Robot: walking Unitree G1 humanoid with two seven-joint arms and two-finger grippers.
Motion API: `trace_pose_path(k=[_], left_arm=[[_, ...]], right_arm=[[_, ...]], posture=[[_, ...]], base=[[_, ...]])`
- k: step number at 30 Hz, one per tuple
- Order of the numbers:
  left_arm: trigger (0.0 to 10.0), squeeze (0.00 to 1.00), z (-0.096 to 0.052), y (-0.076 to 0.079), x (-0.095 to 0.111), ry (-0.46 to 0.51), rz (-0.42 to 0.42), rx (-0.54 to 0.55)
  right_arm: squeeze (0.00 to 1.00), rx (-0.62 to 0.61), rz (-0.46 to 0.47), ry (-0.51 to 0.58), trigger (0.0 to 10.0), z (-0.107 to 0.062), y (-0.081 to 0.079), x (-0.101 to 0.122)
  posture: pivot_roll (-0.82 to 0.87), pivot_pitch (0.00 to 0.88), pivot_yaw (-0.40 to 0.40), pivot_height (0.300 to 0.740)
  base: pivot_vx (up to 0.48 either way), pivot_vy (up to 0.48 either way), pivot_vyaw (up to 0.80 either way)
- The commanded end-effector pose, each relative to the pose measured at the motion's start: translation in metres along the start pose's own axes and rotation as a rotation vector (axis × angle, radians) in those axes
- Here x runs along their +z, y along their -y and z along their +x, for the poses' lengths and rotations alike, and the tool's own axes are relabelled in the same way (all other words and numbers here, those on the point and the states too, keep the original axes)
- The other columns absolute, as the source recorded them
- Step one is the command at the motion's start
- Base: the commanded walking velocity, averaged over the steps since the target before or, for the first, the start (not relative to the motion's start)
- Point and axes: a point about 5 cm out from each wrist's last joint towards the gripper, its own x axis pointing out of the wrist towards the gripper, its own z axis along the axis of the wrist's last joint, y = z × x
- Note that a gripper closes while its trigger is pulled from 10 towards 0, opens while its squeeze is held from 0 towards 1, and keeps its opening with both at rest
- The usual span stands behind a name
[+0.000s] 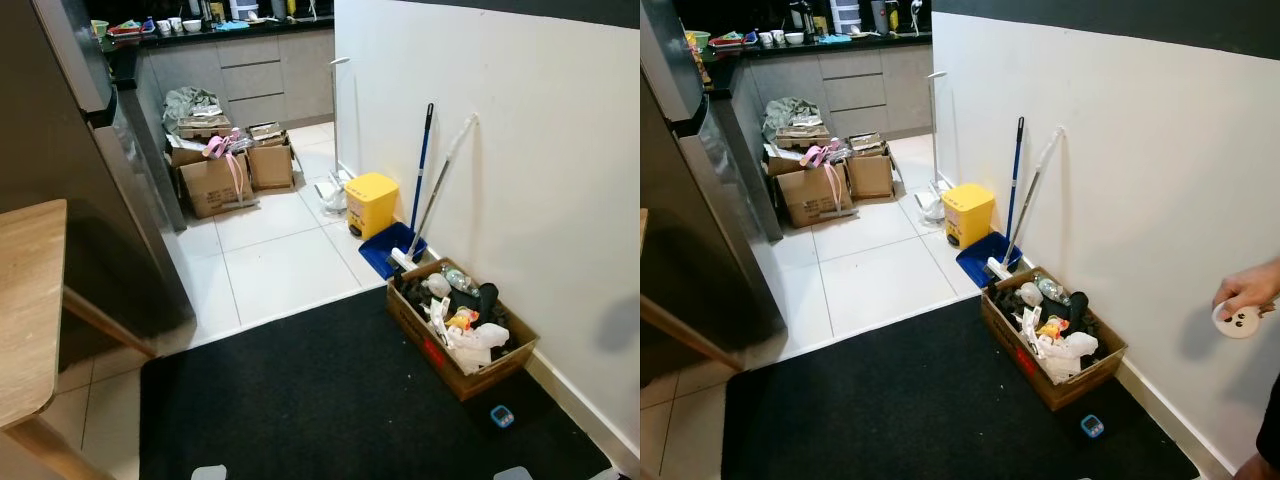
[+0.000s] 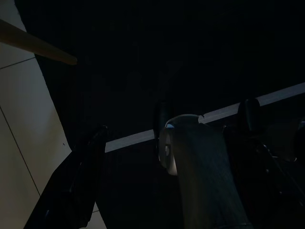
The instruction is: Restocking fridge
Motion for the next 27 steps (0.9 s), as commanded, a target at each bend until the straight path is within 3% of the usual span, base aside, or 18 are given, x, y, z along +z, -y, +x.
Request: trace_pose_path(k=[1, 27], left_arm=[[10.0, 0.0, 0.001, 0.005, 0.0, 0.005, 0.009, -0.017], [10.0, 0.0, 0.0, 0.007, -0.007, -0.007, 0.002, -0.026]], right_arm=[[0.0, -0.006, -0.012, 0.001, 10.0, 0.0, 0.001, 0.002], [0.0, -0.037, -0.089, -0.057, 10.0, -0.001, 0.01, -0.011]], posture=[[-0.05, 0.0, 0.031, 0.74], [-0.07, 0.0, 0.028, 0.74]], base=[[0.27, 0.0, 0.0], [0.332, 0.0, 0.0]])
